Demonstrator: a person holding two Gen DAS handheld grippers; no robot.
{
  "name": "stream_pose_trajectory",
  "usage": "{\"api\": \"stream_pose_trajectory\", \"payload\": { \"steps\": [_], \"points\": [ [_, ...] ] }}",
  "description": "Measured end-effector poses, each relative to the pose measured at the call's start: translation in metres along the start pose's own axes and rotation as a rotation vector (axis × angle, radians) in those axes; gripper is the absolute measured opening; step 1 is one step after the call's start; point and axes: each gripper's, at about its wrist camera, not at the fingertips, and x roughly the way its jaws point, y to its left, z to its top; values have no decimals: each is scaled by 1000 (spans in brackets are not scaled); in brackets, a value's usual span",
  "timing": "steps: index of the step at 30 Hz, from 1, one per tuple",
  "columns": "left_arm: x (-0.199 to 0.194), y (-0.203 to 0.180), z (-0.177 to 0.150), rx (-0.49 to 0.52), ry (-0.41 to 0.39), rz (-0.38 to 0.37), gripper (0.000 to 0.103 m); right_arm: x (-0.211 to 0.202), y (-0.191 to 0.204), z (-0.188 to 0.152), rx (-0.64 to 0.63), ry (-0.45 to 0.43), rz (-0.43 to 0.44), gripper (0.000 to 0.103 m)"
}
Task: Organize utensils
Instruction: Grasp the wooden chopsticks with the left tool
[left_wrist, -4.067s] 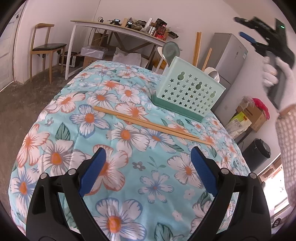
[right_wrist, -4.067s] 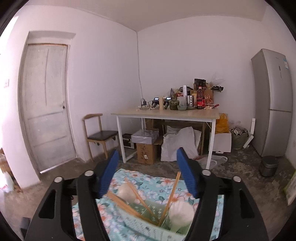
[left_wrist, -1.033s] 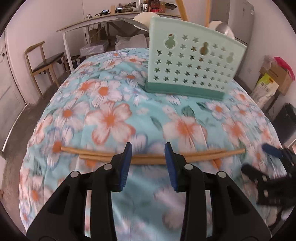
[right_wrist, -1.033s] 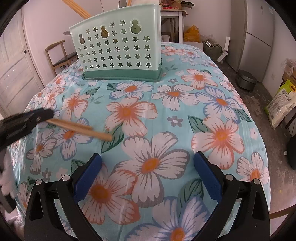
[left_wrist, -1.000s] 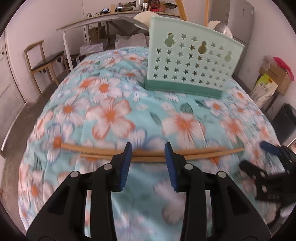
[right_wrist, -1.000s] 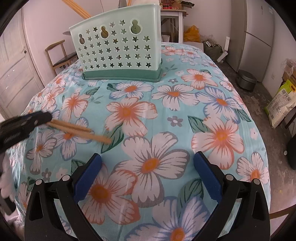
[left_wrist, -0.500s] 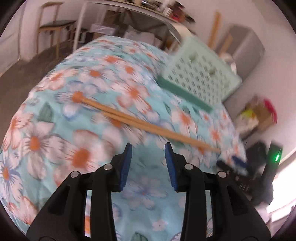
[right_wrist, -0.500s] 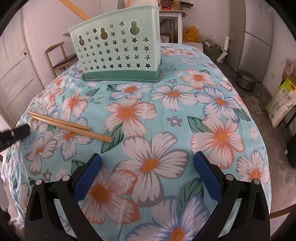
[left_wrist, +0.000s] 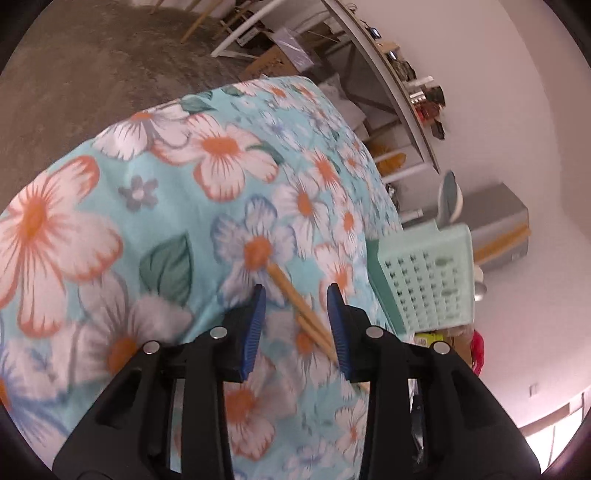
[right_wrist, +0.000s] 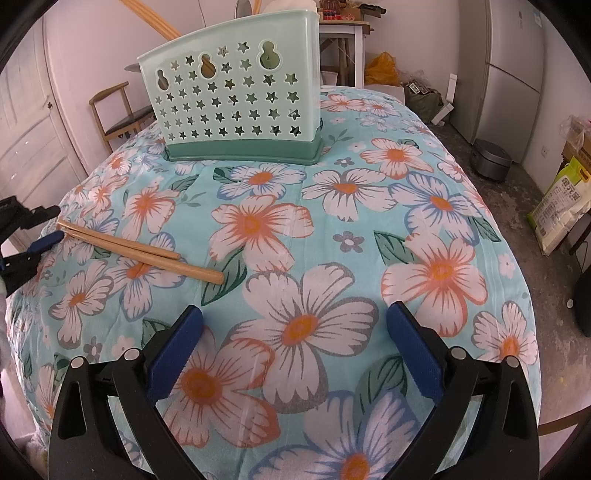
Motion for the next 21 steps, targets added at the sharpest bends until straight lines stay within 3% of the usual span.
{"api": "stream_pose_trajectory", "payload": {
  "steps": [5,12,15,21],
  "points": [
    [13,0,13,-54,-9,29,25,0,0,0,2,0,1,97],
    [18,-5,18,-24,-27,59,17,0,0,0,1,0,0,97],
    [20,-5,19,-34,-18,62,17,0,1,0,1,0,0,97],
    [23,-6,20,-72,7,47,29,1,0,0,1,0,-1,97]
  ]
}}
